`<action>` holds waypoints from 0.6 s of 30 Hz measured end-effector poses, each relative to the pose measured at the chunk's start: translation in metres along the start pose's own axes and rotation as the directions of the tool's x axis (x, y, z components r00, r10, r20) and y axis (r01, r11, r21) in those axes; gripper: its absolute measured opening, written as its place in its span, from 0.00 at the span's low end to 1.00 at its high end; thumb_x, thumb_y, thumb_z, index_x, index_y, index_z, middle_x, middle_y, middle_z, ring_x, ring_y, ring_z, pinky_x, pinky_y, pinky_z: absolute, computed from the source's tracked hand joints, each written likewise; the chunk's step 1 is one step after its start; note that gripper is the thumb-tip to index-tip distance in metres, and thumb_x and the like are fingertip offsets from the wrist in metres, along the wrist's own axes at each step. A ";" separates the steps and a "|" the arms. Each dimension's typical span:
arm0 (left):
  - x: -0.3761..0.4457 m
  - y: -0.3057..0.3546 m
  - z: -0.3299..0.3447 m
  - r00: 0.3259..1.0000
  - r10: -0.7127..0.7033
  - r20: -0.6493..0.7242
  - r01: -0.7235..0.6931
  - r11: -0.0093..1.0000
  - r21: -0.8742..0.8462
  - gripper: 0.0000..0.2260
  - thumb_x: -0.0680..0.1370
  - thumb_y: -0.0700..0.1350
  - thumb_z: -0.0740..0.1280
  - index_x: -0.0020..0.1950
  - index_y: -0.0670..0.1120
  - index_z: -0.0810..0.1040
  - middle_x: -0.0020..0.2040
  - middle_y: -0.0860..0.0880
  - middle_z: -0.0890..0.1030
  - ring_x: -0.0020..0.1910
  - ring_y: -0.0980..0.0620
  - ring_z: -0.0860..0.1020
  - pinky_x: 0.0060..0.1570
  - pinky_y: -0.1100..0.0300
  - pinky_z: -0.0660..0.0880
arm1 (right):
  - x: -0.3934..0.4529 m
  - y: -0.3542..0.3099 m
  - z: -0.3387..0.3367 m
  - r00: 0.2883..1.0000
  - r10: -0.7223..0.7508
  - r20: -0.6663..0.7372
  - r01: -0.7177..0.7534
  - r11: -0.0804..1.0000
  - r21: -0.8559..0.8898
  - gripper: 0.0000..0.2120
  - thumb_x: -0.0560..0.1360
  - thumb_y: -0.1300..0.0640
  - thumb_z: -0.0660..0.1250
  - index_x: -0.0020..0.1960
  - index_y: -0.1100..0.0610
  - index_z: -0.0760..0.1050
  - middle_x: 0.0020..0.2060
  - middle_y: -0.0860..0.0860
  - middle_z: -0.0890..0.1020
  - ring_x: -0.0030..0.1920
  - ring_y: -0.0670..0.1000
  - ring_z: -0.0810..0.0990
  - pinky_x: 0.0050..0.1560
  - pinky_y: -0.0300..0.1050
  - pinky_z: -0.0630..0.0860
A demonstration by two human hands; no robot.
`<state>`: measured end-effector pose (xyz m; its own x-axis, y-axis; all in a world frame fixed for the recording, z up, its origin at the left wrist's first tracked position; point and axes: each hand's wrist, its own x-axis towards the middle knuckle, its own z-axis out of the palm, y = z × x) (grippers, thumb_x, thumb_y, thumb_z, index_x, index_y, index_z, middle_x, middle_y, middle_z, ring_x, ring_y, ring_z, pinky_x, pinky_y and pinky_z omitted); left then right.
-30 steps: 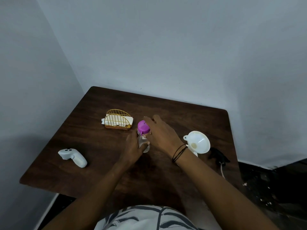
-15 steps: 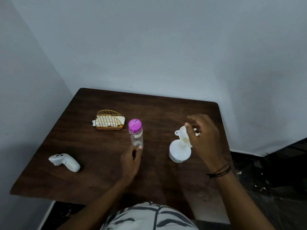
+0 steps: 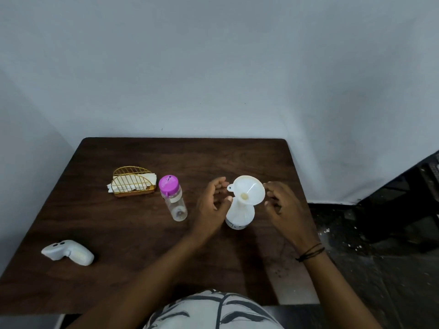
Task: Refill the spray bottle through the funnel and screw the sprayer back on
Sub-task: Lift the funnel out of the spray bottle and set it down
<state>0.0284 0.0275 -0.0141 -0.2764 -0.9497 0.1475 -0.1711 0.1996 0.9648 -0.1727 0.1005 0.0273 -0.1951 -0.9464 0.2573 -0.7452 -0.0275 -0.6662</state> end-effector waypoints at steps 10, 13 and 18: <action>0.004 0.008 0.008 0.999 0.014 -0.049 -0.013 1.000 0.022 0.18 0.80 0.44 0.68 0.67 0.59 0.74 0.61 0.64 0.80 0.60 0.61 0.79 0.58 0.60 0.78 | 0.004 0.007 0.011 0.995 -0.080 -0.054 0.082 0.996 0.036 0.13 0.75 0.63 0.71 0.60 0.62 0.80 0.60 0.56 0.81 0.60 0.52 0.79 0.61 0.48 0.78; 0.014 0.019 0.007 0.993 0.049 -0.112 -0.050 0.999 -0.004 0.17 0.80 0.42 0.67 0.66 0.59 0.74 0.59 0.69 0.79 0.58 0.63 0.79 0.55 0.66 0.77 | 0.017 -0.003 0.006 0.984 -0.147 -0.101 0.152 0.987 0.043 0.13 0.75 0.65 0.71 0.59 0.63 0.80 0.59 0.56 0.81 0.60 0.51 0.78 0.61 0.41 0.76; 0.037 0.036 0.001 0.965 0.088 -0.246 -0.102 0.994 -0.047 0.15 0.81 0.44 0.65 0.68 0.53 0.74 0.58 0.68 0.80 0.58 0.63 0.79 0.52 0.70 0.75 | 0.052 -0.014 0.007 0.978 -0.195 -0.073 0.204 0.968 0.145 0.12 0.77 0.63 0.69 0.60 0.61 0.79 0.57 0.52 0.81 0.55 0.46 0.79 0.54 0.35 0.77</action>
<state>0.0115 0.0000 0.0264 -0.0486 -0.9586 0.2805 -0.0969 0.2841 0.9539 -0.1674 0.0497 0.0451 -0.0919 -0.8969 0.4325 -0.6688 -0.2662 -0.6941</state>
